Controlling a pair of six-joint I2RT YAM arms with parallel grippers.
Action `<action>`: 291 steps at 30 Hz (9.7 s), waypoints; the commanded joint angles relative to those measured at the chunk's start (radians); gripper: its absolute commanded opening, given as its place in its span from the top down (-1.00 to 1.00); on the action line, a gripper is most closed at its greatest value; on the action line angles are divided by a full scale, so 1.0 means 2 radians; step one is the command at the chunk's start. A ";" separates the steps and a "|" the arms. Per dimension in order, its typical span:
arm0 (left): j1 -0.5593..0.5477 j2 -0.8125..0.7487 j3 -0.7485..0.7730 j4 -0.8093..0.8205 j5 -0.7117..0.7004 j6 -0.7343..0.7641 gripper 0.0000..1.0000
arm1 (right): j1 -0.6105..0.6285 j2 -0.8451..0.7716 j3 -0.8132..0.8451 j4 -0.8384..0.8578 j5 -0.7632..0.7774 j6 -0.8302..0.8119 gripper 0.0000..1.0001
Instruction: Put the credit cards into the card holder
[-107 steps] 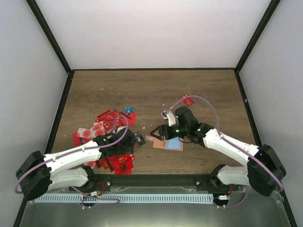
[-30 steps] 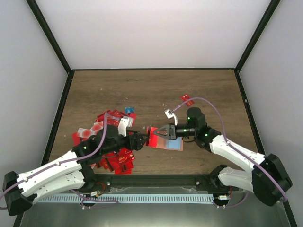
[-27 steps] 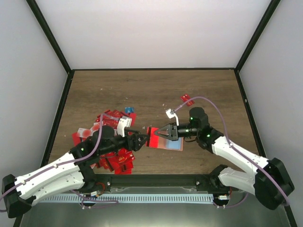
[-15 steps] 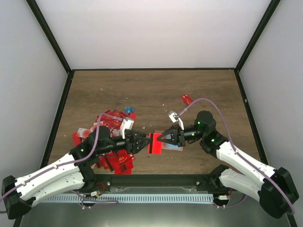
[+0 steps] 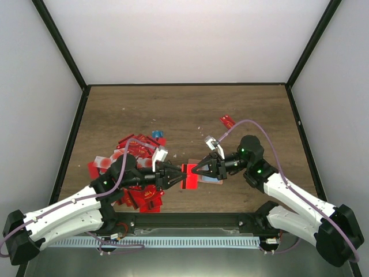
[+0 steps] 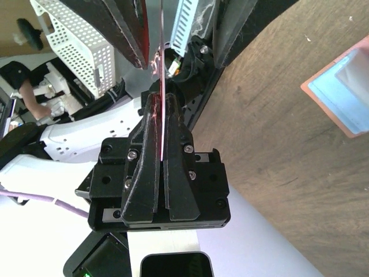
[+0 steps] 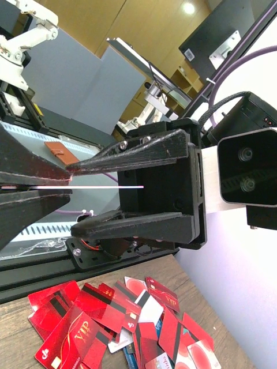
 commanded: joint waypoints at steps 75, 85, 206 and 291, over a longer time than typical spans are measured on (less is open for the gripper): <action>0.016 0.450 0.203 -0.061 -0.166 -0.041 0.92 | -0.034 -0.004 0.000 -0.375 0.604 0.038 -0.67; 0.039 0.444 0.159 0.002 -0.126 -0.052 0.92 | -0.093 0.049 -0.057 -0.269 0.466 0.000 -0.47; 0.061 0.516 0.086 0.161 -0.002 -0.157 0.92 | -0.138 0.106 -0.121 -0.164 0.320 -0.018 -0.45; 0.023 0.566 0.083 0.233 -0.050 -0.243 0.64 | -0.138 0.111 -0.140 -0.143 0.294 0.006 -0.44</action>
